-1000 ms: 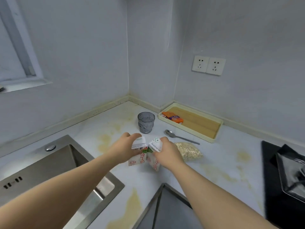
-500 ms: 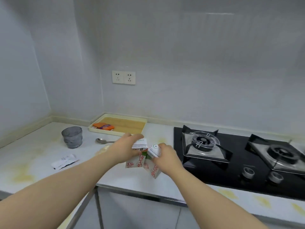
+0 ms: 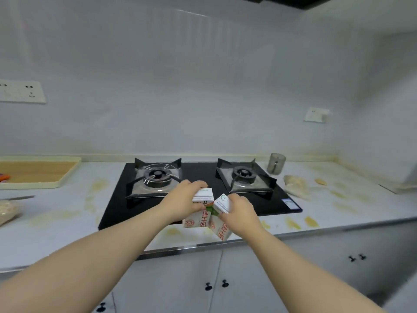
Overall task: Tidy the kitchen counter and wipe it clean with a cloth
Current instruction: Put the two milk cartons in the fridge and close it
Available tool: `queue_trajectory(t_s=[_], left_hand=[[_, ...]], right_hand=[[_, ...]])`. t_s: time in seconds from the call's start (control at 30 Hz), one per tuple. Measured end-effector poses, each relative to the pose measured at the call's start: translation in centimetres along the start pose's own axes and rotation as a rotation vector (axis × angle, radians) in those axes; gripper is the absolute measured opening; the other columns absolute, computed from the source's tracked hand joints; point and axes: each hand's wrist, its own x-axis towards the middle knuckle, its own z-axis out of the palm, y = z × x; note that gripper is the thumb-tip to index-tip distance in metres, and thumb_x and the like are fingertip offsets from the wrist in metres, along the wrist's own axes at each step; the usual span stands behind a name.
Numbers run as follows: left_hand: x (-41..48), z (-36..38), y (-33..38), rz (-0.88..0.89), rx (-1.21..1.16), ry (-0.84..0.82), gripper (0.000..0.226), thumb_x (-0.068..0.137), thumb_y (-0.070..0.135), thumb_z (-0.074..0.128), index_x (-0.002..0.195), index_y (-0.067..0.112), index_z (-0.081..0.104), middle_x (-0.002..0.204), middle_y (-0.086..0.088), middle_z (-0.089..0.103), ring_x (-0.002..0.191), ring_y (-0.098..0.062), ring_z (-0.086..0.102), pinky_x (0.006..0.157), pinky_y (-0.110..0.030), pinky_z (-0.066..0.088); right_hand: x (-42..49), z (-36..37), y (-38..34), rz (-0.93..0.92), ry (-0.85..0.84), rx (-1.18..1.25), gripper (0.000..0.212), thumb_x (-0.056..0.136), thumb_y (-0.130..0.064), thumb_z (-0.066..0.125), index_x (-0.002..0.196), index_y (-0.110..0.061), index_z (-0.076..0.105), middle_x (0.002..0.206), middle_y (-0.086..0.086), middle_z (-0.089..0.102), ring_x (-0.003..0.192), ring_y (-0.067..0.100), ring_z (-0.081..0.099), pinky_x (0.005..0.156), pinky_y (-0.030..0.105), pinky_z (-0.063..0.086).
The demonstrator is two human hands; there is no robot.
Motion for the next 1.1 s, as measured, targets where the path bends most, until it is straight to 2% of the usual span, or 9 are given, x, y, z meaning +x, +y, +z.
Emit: queue_trajectory(t_s=[0.2,0.33,0.47,0.67,0.83,0.97,1.1], left_hand=[[5.6,6.5,8.7,0.118,-0.024,-0.096,0.051,0.085,0.033,0.064,0.131,0.028,0.042,0.113,0.000,0.047,0.108,-0.018,0.049,0.083,-0.025,0.040],[10.2,10.1,13.4,0.213,-0.023,-0.154,0.052,0.083,0.034,0.067,0.129,0.026,0.045,0.121,0.000,0.051,0.108,-0.017,0.050,0.086,-0.029,0.043],[15.1,14.0,17.5,0.299,-0.039,-0.201,0.049,0.081,0.033,0.068,0.125,0.023,0.049,0.117,-0.001,0.053,0.104,-0.017,0.052,0.079,-0.026,0.038],[24.2,19.9,23.4,0.406,-0.074,-0.264,0.050,0.084,0.032,0.067,0.127,0.019,0.046,0.119,-0.003,0.049,0.104,-0.020,0.051,0.087,-0.032,0.044],[31.5,23.0,26.4,0.453,-0.109,-0.296,0.046,0.082,0.031,0.068,0.122,0.020,0.049,0.116,-0.003,0.051,0.094,-0.013,0.046,0.075,-0.024,0.036],[36.4,25.2,28.7,0.463,-0.113,-0.309,0.046,0.083,0.029,0.068,0.123,0.018,0.048,0.115,-0.005,0.049,0.099,-0.018,0.050,0.081,-0.028,0.042],[39.3,26.9,29.8,0.421,-0.095,-0.331,0.048,0.084,0.029,0.067,0.126,0.018,0.045,0.117,-0.006,0.047,0.098,-0.019,0.051,0.085,-0.030,0.043]], right_hand=[[-0.5,-5.9,10.0,0.148,0.087,-0.021,0.036,0.085,-0.018,0.060,0.118,-0.009,0.050,0.118,0.010,0.052,0.106,0.027,0.055,0.075,0.027,0.039],[0.2,-8.9,15.9,0.244,0.155,-0.011,0.037,0.083,-0.017,0.061,0.119,-0.010,0.052,0.120,0.011,0.056,0.108,0.026,0.055,0.076,0.025,0.040],[1.4,-12.0,21.3,0.335,0.204,-0.029,0.038,0.083,-0.019,0.062,0.119,-0.011,0.051,0.117,0.010,0.055,0.104,0.026,0.056,0.071,0.024,0.038],[6.0,-16.8,29.1,0.461,0.269,-0.059,0.041,0.083,-0.018,0.061,0.122,-0.011,0.050,0.116,0.010,0.056,0.103,0.026,0.056,0.071,0.027,0.043],[10.6,-20.1,33.5,0.524,0.296,-0.071,0.041,0.082,-0.018,0.061,0.121,-0.011,0.050,0.116,0.011,0.056,0.103,0.026,0.057,0.075,0.027,0.044],[14.0,-22.1,37.1,0.560,0.333,-0.048,0.042,0.082,-0.018,0.062,0.122,-0.011,0.050,0.116,0.011,0.056,0.103,0.026,0.056,0.073,0.027,0.043],[16.5,-23.1,39.9,0.559,0.297,-0.029,0.042,0.083,-0.019,0.062,0.122,-0.012,0.050,0.116,0.010,0.055,0.103,0.025,0.056,0.074,0.028,0.044]])
